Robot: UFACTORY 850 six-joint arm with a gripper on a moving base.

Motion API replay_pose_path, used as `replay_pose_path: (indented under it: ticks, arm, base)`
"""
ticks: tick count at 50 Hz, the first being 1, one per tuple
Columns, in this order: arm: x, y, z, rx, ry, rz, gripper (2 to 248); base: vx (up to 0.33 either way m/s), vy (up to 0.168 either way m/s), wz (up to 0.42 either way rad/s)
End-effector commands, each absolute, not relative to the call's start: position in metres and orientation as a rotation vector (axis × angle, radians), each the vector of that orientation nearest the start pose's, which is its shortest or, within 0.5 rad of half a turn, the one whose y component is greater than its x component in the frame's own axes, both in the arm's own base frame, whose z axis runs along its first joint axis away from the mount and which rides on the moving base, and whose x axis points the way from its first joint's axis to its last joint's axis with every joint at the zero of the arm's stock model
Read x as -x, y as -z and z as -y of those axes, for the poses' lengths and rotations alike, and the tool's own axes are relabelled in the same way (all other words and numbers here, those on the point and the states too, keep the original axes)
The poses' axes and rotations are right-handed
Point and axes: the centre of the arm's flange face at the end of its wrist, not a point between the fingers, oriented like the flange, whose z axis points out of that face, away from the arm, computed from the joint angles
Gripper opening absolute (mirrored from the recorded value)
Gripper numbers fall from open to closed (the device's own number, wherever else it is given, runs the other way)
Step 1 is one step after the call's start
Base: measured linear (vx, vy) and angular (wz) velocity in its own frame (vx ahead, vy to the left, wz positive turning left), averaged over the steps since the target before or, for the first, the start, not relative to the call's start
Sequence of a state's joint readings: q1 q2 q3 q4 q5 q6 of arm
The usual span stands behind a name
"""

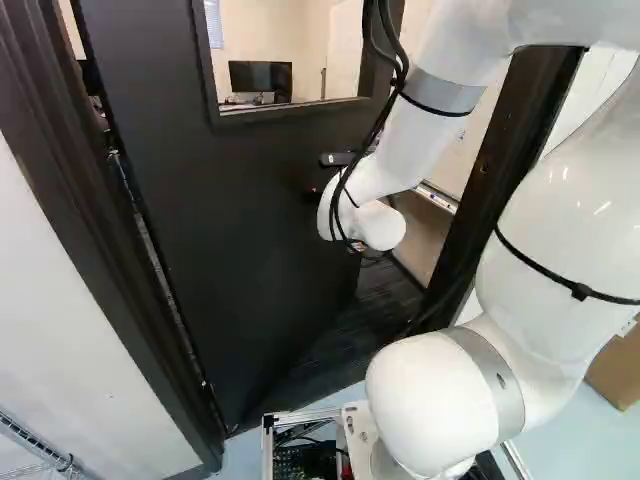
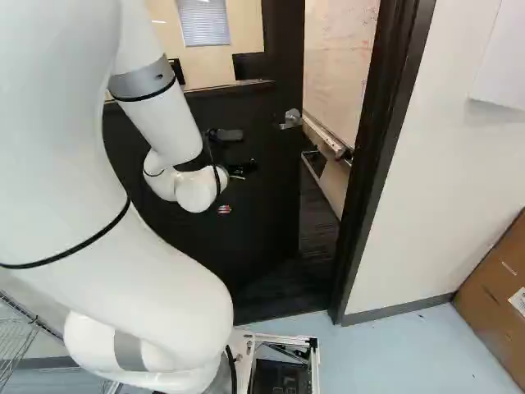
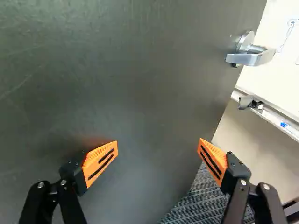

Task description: Open the door and move inside

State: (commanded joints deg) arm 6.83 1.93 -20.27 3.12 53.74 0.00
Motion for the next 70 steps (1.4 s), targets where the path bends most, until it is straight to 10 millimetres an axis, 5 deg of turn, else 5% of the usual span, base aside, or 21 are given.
replay_pose_path:
  ticks: [70]
  arm:
    - [-0.407, -0.395, -0.101, 2.340, 1.840, 0.289, 247]
  base:
    - [0.000, 0.000, 0.000]
